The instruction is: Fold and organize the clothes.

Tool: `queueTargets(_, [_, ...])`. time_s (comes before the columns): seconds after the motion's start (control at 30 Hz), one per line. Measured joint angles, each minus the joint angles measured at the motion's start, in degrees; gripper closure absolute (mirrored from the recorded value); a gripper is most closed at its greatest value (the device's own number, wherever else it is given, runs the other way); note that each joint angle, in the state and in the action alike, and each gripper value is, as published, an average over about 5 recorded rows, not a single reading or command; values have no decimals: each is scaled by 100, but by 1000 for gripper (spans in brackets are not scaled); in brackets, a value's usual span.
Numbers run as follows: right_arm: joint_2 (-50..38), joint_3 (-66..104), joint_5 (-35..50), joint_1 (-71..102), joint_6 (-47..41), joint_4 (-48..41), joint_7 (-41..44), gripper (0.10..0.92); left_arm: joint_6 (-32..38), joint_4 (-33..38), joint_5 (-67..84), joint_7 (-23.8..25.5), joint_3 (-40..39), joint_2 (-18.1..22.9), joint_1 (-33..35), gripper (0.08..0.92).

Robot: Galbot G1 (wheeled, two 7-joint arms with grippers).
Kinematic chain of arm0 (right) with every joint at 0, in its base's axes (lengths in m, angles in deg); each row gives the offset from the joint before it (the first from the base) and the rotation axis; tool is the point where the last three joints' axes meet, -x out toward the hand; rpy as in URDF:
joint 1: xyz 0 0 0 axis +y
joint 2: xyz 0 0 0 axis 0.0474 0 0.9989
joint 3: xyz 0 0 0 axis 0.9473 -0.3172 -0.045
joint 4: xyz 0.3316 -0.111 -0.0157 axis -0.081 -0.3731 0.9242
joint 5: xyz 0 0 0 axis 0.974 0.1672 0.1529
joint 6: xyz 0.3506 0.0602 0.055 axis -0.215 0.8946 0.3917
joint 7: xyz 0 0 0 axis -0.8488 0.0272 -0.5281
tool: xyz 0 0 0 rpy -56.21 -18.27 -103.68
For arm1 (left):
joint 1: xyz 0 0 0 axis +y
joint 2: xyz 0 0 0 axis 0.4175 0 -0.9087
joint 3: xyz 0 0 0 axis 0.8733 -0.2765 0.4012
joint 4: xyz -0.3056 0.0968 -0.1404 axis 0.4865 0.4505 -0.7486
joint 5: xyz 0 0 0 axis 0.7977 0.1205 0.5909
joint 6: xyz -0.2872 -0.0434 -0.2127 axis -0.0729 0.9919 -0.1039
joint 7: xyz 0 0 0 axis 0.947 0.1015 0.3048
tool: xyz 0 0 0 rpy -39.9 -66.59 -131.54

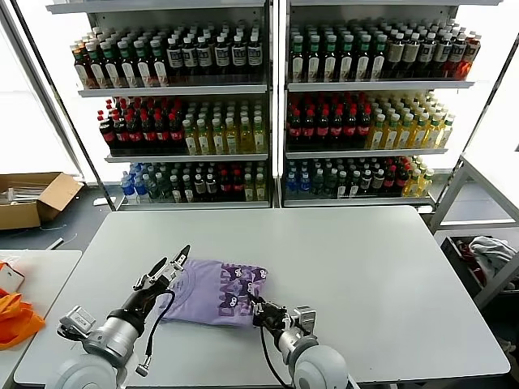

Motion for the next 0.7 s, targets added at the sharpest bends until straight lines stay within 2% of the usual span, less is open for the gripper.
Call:
queueTargets(0.3, [-992,461,-203,-157,-270,140,721,878,4,-15,38,10,11,111,-12,177])
queueTargets(0.7, [-1537,999,-566,-7,-50,303,880,551,77,4,102,3,-65,210,47,177])
